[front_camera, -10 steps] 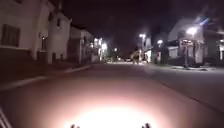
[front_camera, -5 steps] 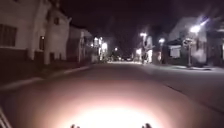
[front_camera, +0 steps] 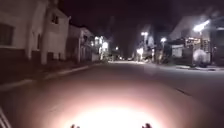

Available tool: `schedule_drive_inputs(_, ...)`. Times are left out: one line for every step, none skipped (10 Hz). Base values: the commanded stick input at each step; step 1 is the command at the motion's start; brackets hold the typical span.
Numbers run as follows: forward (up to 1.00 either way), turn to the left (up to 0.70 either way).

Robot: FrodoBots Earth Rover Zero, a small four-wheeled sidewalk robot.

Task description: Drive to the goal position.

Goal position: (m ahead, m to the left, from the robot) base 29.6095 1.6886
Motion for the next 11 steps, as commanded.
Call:
schedule_drive_inputs(0.7,0.0)
schedule_drive_inputs(0.7,0.0)
schedule_drive_inputs(0.7,0.0)
schedule_drive_inputs(0.7,0.0)
schedule_drive_inputs(0.7,0.0)
schedule_drive_inputs(0.7,0.0)
schedule_drive_inputs(0.7,0.0)
schedule_drive_inputs(0.7,0.0)
schedule_drive_inputs(0.7,0.0)
schedule_drive_inputs(0.7,0.0)
schedule_drive_inputs(0.7,0.0)
